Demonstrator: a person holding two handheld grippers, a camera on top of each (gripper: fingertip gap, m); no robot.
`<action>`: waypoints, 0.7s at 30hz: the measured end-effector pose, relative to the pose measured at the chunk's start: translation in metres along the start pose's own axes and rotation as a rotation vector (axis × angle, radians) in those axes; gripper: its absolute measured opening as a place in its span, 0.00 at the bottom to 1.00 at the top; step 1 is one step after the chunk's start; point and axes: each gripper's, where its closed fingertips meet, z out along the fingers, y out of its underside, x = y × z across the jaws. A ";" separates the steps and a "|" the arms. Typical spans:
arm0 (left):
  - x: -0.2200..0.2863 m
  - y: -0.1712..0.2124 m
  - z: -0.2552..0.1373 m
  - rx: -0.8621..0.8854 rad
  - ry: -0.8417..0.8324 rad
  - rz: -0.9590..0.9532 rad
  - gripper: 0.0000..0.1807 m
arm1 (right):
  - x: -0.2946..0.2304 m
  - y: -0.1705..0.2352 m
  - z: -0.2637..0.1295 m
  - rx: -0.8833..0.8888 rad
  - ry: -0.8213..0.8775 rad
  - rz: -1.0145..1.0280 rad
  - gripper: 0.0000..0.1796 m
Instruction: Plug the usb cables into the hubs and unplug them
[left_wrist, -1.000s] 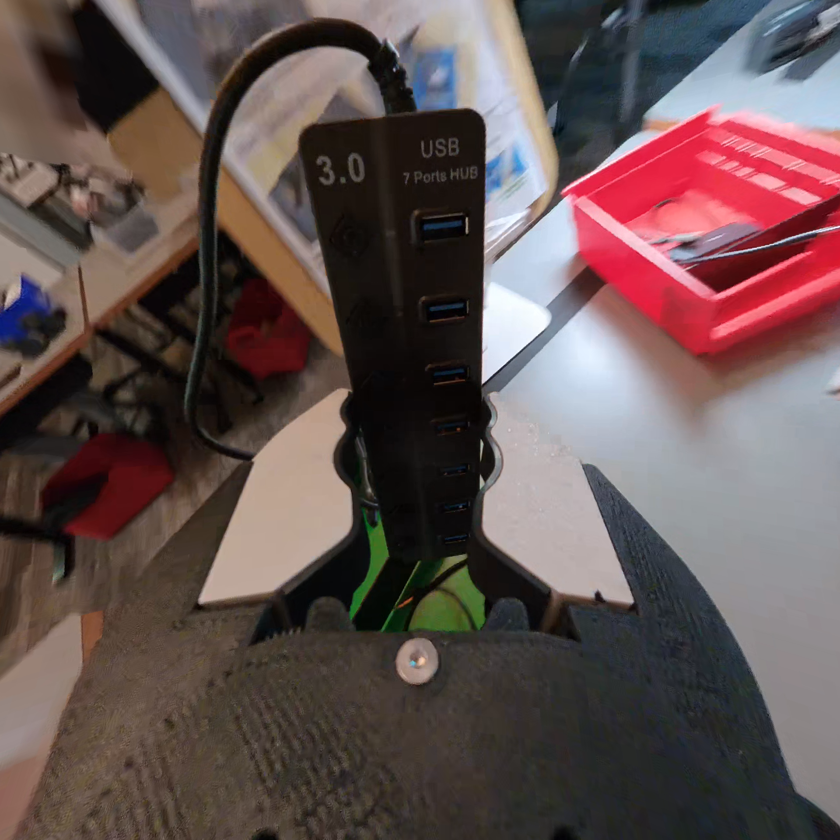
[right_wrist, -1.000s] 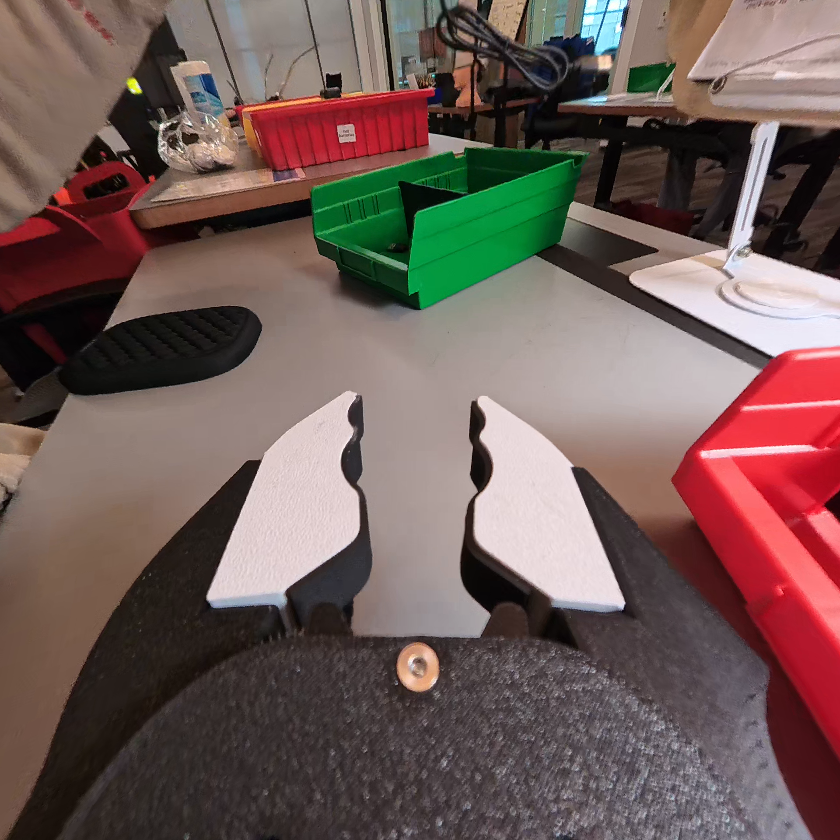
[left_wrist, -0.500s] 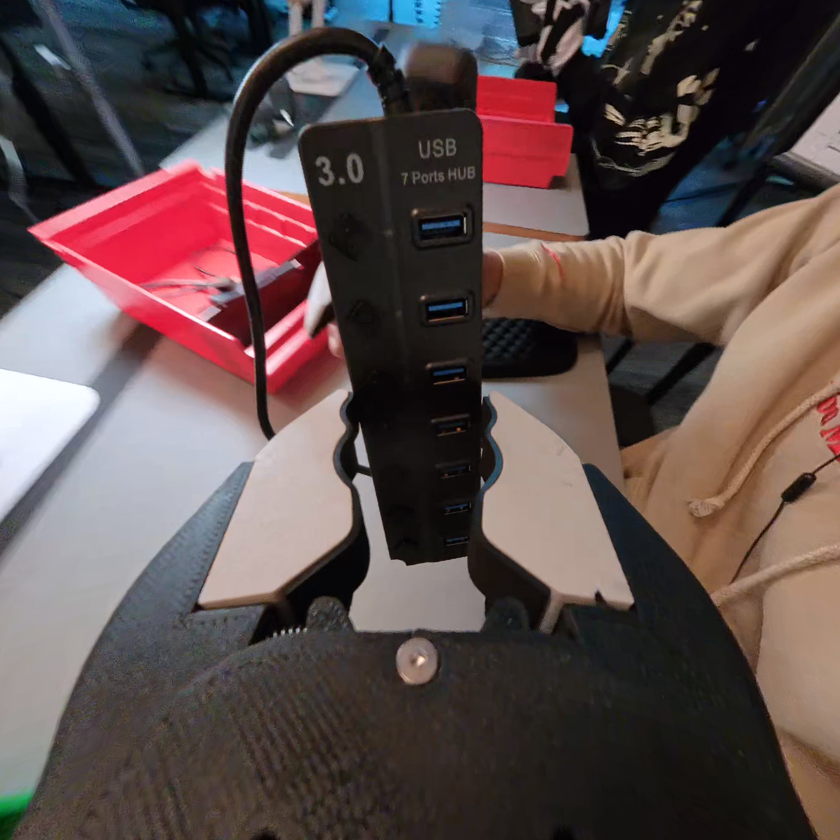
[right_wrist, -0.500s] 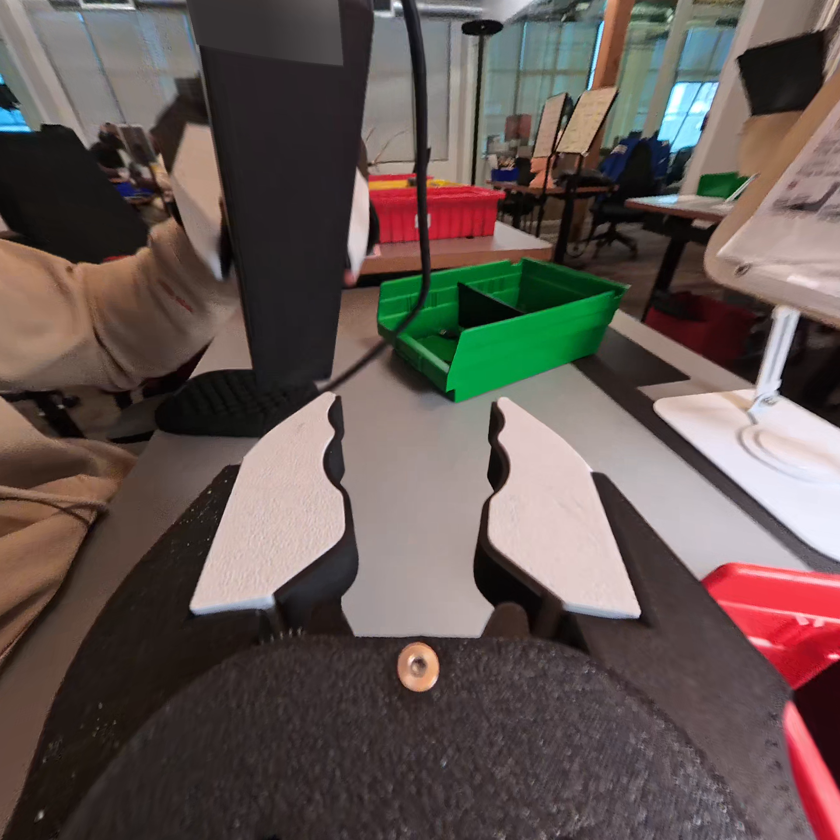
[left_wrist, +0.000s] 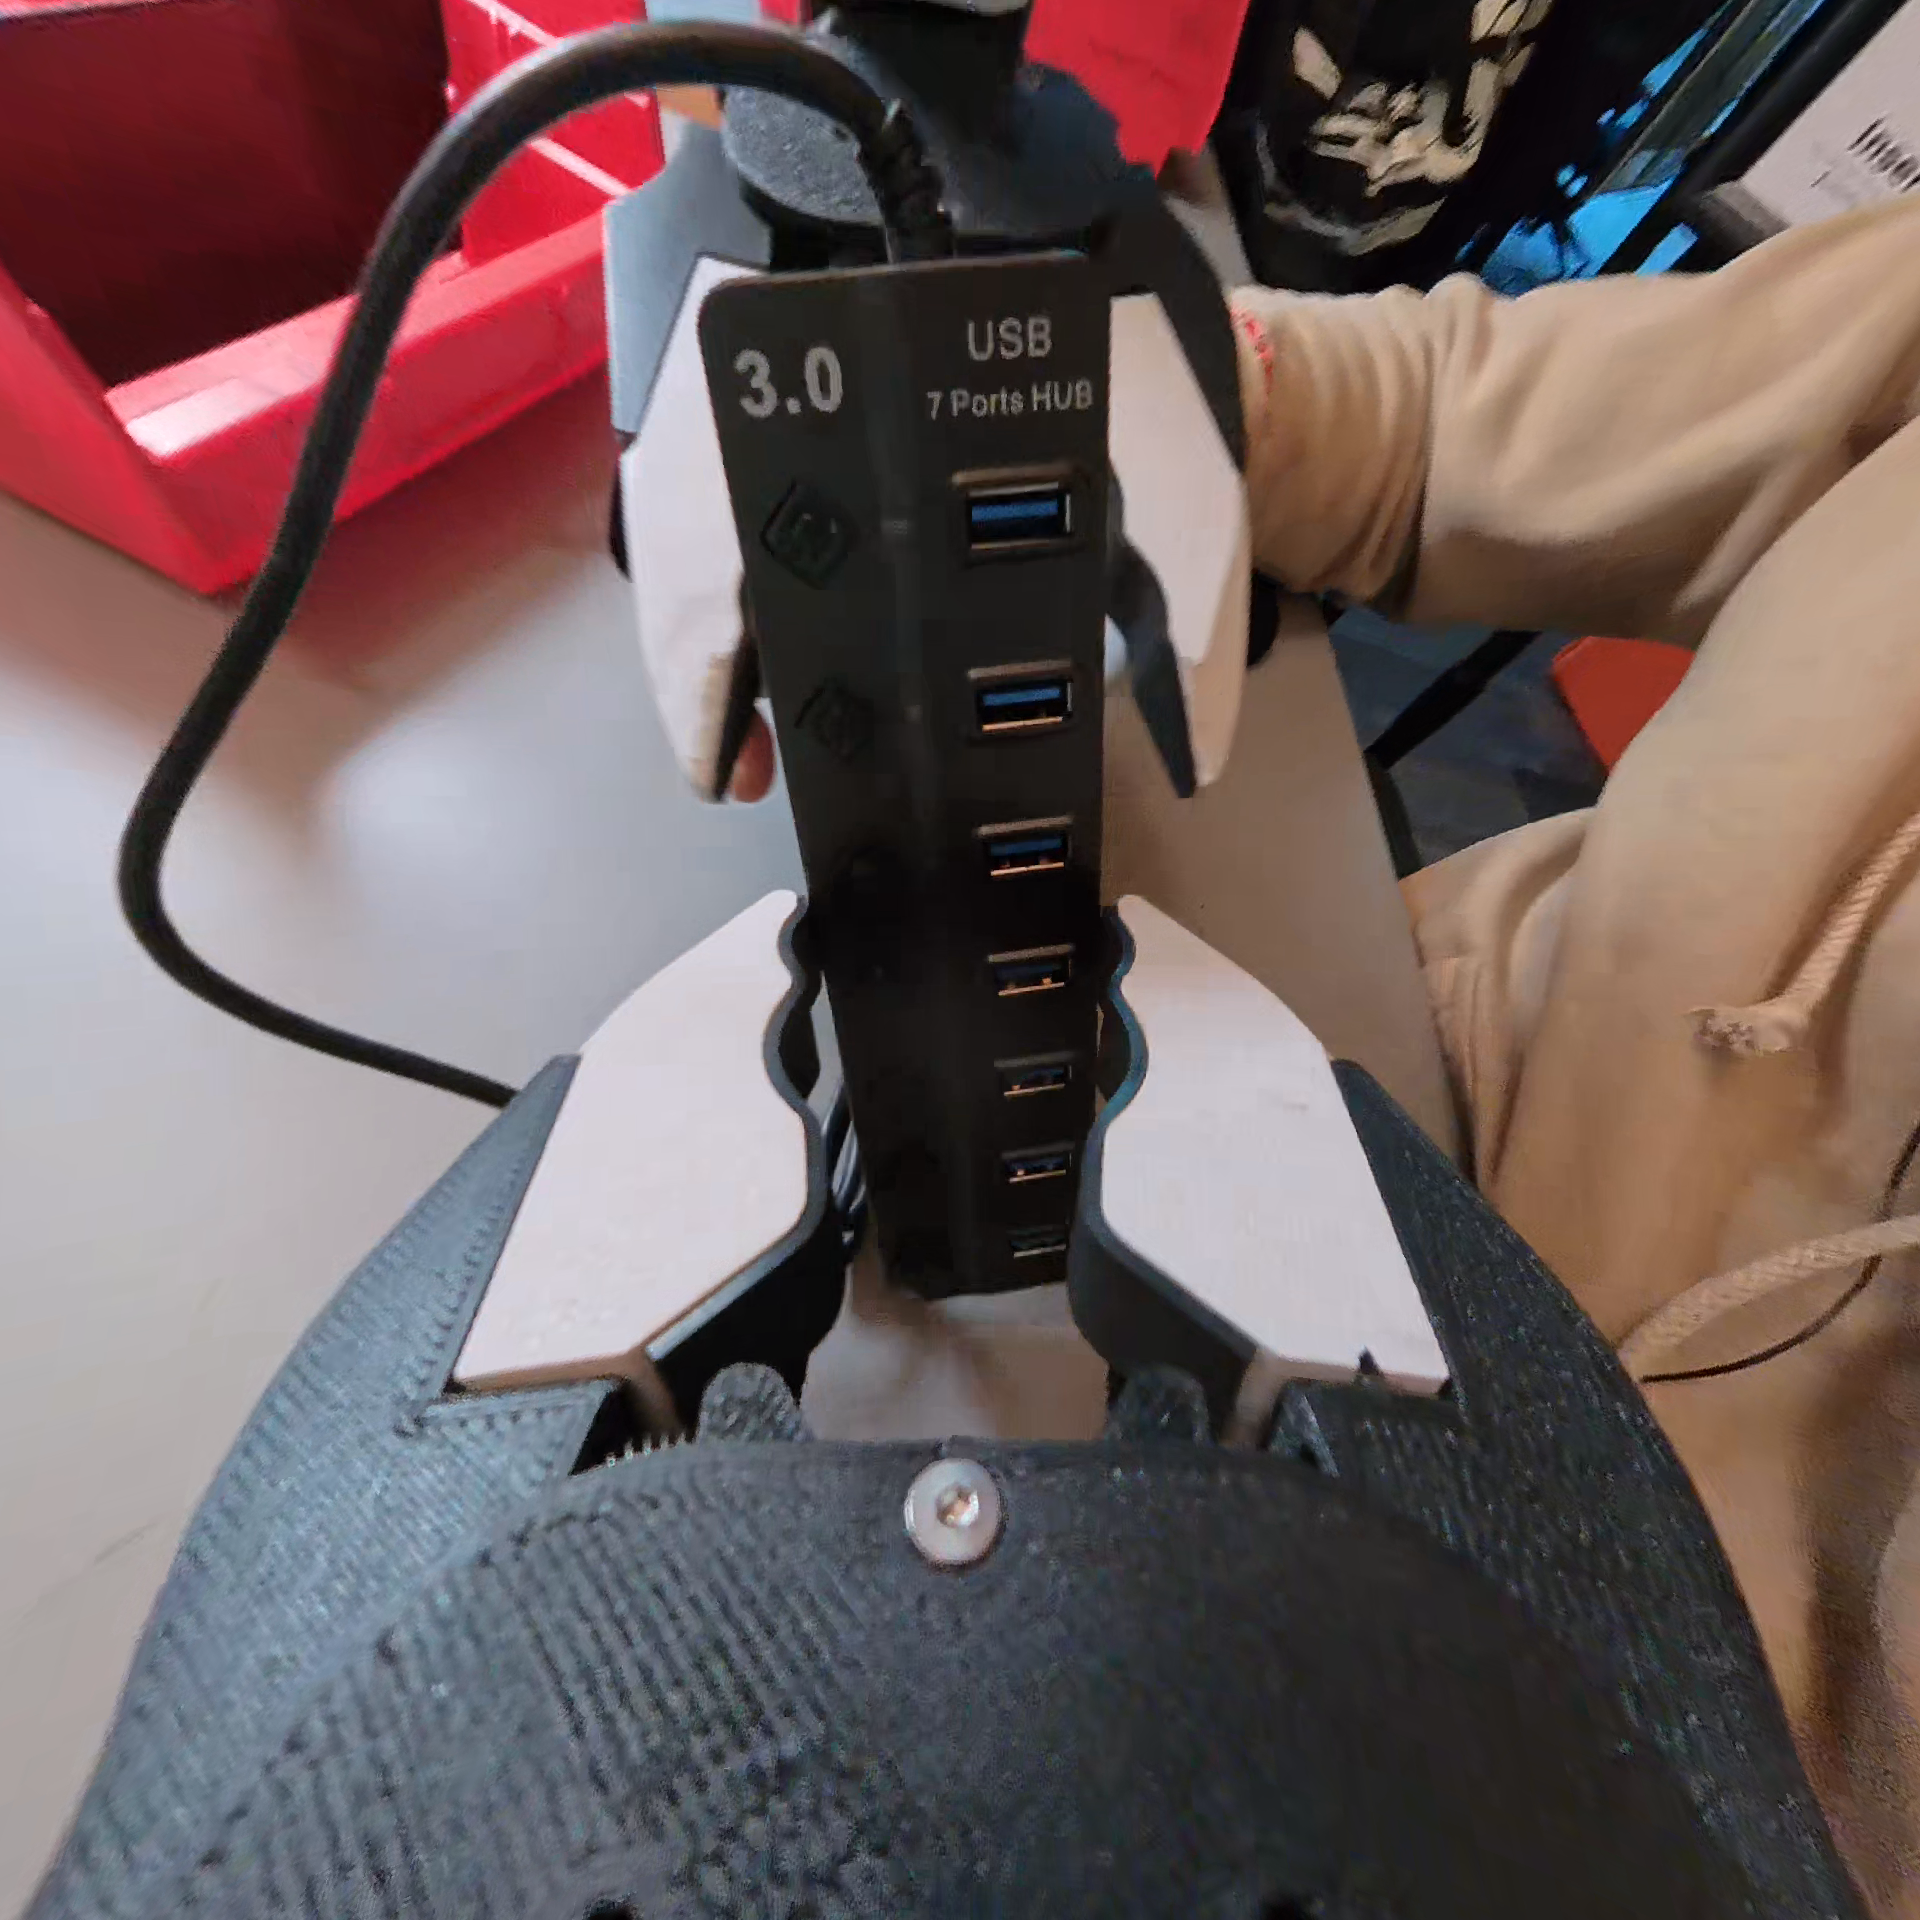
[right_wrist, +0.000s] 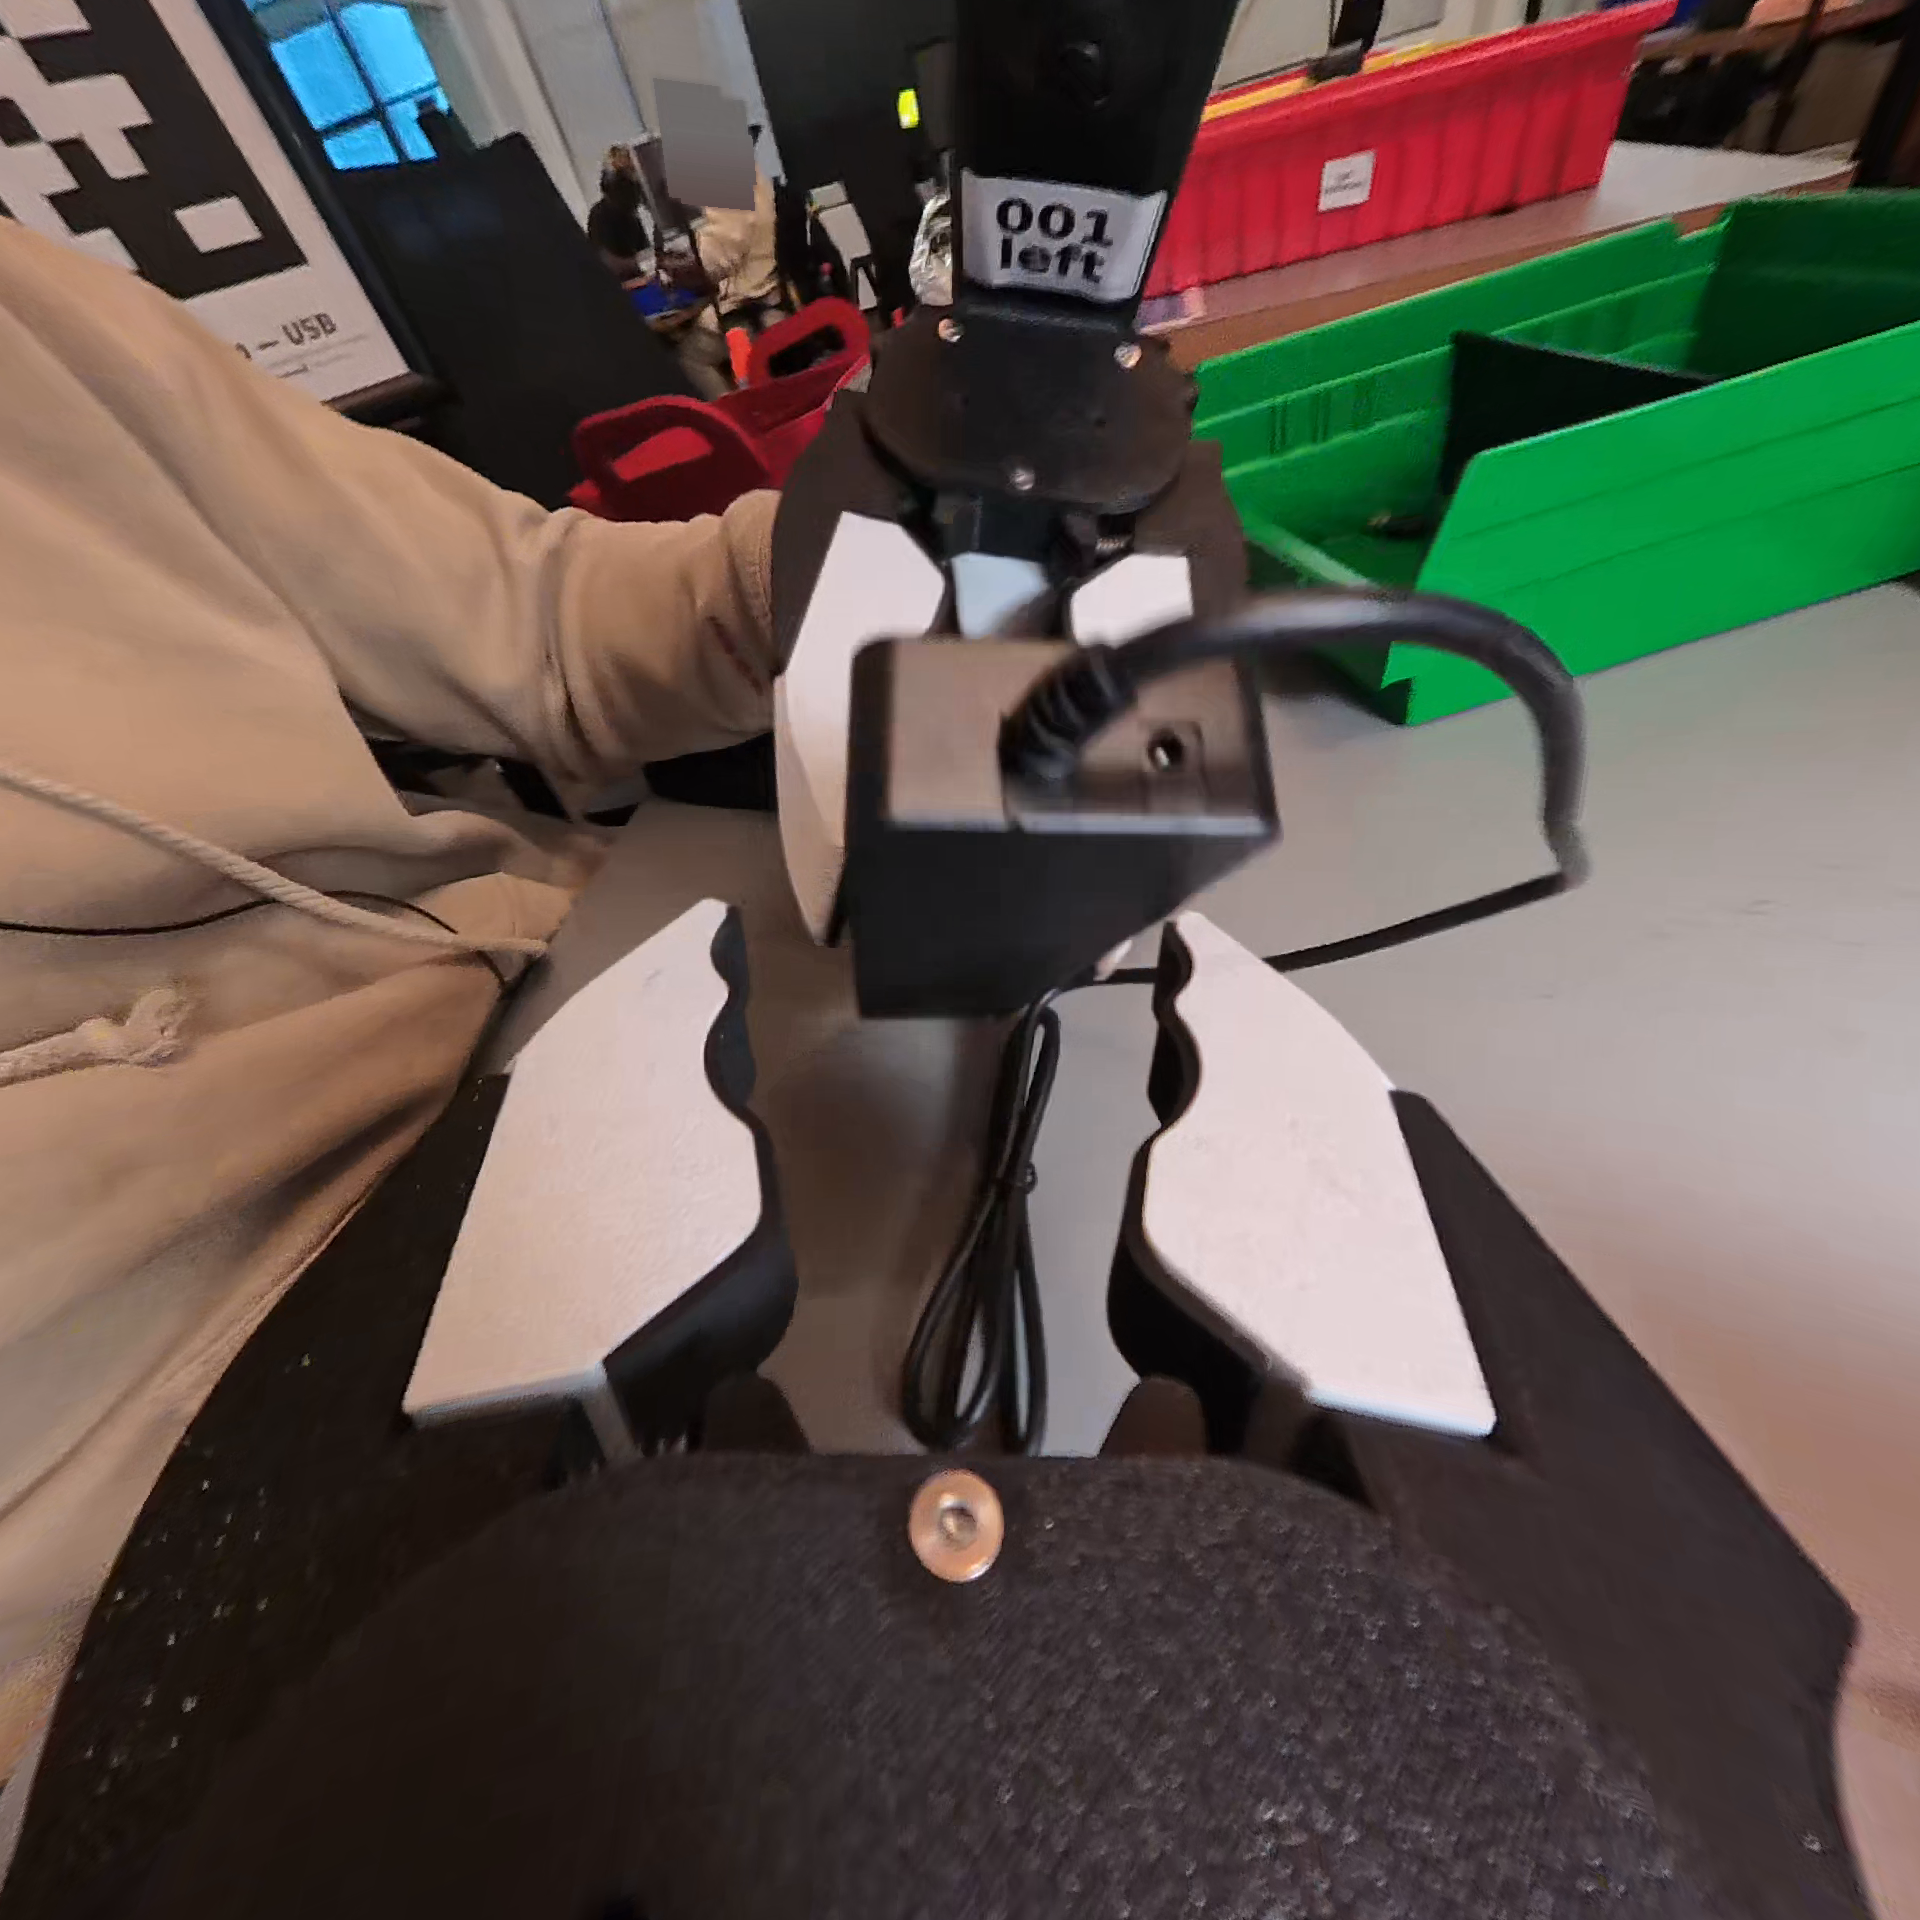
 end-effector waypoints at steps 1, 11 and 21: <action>-0.001 0.003 0.000 -0.016 -0.014 0.004 0.29 | 0.000 0.002 0.003 -0.010 0.009 0.002 0.42; 0.003 -0.010 -0.002 0.085 -0.033 0.053 0.28 | 0.003 -0.017 0.000 0.114 0.063 0.011 0.30; -0.003 -0.028 0.008 0.272 -0.081 0.065 0.44 | 0.005 -0.066 -0.038 0.452 0.094 -0.011 0.30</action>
